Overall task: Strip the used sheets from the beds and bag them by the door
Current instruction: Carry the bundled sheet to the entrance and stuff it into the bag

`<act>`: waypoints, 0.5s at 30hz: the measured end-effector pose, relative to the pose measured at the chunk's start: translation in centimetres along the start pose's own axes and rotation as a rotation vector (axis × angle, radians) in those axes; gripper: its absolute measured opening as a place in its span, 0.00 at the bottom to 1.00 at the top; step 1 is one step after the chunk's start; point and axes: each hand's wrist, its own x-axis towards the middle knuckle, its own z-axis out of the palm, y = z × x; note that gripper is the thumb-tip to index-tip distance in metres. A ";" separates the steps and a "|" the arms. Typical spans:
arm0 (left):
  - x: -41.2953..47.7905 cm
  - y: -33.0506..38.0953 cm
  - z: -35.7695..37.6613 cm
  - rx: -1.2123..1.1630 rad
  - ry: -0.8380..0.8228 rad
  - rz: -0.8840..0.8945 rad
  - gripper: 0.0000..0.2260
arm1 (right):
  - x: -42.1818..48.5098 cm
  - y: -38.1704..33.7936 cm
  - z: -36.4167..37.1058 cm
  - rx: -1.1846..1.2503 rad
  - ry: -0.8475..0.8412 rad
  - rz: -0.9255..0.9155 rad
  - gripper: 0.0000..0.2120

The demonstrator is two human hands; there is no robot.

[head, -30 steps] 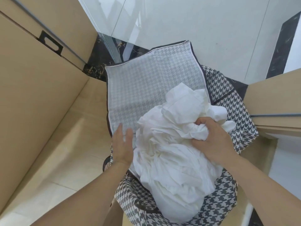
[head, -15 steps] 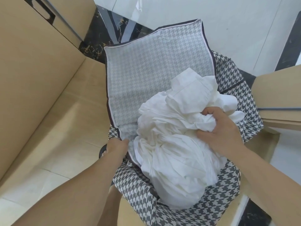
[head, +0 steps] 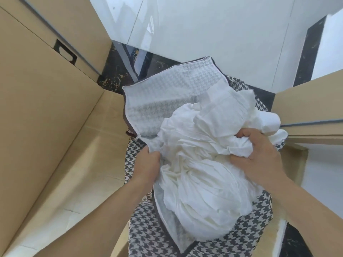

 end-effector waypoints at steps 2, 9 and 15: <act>-2.1 2.8 -0.4 -0.003 -0.042 0.087 0.07 | -1.1 -1.0 -1.7 -0.042 0.071 -0.062 0.27; -9.4 12.5 -3.2 0.072 -0.017 0.389 0.03 | -4.2 -3.5 -5.5 -0.296 0.199 -0.449 0.24; -14.3 15.6 -4.2 0.130 -0.030 0.421 0.06 | -7.3 -6.7 -3.8 -0.346 0.145 -0.648 0.19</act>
